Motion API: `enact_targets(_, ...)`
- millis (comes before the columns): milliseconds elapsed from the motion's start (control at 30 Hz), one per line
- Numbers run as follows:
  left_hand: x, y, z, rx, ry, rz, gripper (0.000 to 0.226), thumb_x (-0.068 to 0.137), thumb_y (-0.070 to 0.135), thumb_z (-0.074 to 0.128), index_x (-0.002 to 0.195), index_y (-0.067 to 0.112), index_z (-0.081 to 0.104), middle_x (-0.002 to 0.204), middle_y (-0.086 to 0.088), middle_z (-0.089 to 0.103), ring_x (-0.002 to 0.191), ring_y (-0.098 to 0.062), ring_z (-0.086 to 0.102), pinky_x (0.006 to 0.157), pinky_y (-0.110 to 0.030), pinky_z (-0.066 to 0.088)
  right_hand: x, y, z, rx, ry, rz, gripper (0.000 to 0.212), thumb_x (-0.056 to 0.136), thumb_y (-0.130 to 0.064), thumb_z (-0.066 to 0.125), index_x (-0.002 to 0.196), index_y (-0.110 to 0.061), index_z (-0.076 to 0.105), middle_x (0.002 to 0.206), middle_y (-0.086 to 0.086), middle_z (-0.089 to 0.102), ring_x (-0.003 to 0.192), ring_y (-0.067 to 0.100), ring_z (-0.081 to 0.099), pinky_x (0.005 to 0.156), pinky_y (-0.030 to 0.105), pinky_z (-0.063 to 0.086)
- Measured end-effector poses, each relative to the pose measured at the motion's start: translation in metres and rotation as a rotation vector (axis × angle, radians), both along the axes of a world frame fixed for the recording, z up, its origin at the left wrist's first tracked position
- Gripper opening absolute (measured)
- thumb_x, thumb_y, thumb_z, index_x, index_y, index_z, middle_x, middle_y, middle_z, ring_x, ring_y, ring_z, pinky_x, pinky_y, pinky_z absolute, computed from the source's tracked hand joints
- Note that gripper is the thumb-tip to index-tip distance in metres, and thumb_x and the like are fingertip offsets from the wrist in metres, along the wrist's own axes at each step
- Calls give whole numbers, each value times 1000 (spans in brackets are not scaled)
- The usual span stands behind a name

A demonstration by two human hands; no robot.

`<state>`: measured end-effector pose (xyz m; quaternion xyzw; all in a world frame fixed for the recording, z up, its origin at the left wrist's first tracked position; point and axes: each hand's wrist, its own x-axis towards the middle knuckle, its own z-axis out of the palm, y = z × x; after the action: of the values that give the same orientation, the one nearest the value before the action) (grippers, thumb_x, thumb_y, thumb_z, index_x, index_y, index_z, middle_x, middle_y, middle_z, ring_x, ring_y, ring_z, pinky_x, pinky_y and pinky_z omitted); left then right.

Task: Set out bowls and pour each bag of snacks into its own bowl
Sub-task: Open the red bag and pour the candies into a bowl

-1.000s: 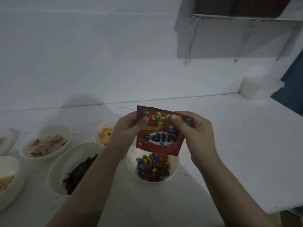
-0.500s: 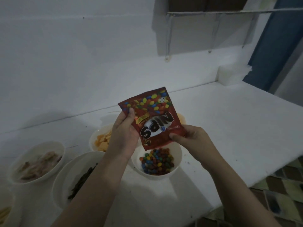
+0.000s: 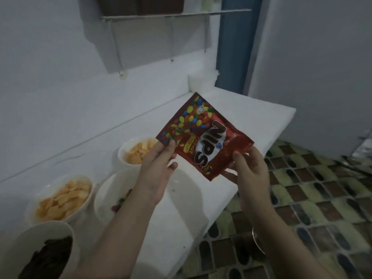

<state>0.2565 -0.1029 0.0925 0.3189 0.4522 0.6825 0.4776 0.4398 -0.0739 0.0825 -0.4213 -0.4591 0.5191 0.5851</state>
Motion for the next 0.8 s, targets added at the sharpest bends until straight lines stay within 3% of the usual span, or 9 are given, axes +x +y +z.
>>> enact_targets(100, 48, 25, -2, -9, 88, -103, 22, 95, 20, 60, 75, 26, 67, 80, 8, 54, 74, -9, 46, 67, -26, 37, 53, 7, -1, 34, -28, -147, 24, 101, -13, 49, 104, -35, 59, 98, -4, 73, 92, 20, 73, 73, 40, 62)
enact_targets(200, 104, 52, -9, -42, 139, -158, 11, 95, 23, 61, 89, 27, 69, 84, 5, 57, 78, -11, 48, 70, -28, 42, 114, 17, -3, 29, -96, -248, 32, 98, -14, 54, 92, -46, 61, 99, -1, 72, 90, 30, 72, 73, 57, 60)
enact_targets(267, 141, 70, -21, -86, 159, -173, 13, 96, 23, 61, 104, 28, 70, 89, 3, 58, 81, -13, 50, 74, -30, 45, 157, 26, -8, 16, -116, -323, 30, 97, -14, 55, 96, -43, 62, 102, -1, 72, 92, 27, 73, 74, 55, 60)
enact_targets(367, 193, 92, -45, -128, 192, -217, 19, 96, 21, 60, 111, 28, 69, 94, 2, 59, 82, -13, 51, 75, -30, 47, 219, 35, -26, -33, -168, -426, 31, 97, -12, 54, 97, -42, 62, 102, -1, 73, 91, 23, 73, 73, 54, 61)
enact_targets(467, 240, 109, -79, -193, 181, -274, 18, 95, 17, 60, 107, 25, 71, 91, 3, 63, 79, -12, 52, 70, -29, 44, 273, 40, -55, -112, -216, -481, 32, 97, -9, 52, 99, -40, 62, 94, 1, 75, 83, 27, 74, 69, 55, 61)
enact_targets(567, 275, 122, -117, -277, 218, -308, 17, 95, 17, 60, 98, 29, 73, 85, 7, 69, 81, -13, 58, 69, -28, 45, 313, 50, -94, -258, -249, -509, 32, 97, -6, 50, 103, -35, 62, 94, 11, 74, 77, 28, 74, 59, 46, 62)
enact_targets(667, 304, 131, -158, -384, 256, -340, 19, 96, 19, 60, 93, 32, 74, 86, 5, 71, 83, -16, 62, 74, -33, 47, 338, 62, -146, -376, -391, -514, 28, 95, -12, 51, 101, -37, 62, 93, 1, 73, 79, 23, 74, 62, 45, 62)
enact_targets(800, 322, 138, -207, -491, 257, -378, 17, 98, 16, 56, 100, 25, 71, 91, 4, 71, 86, -16, 64, 69, -25, 48, 349, 79, -219, -521, -583, -454, 24, 93, -21, 51, 108, -38, 59, 82, -1, 71, 71, 24, 71, 56, 44, 60)
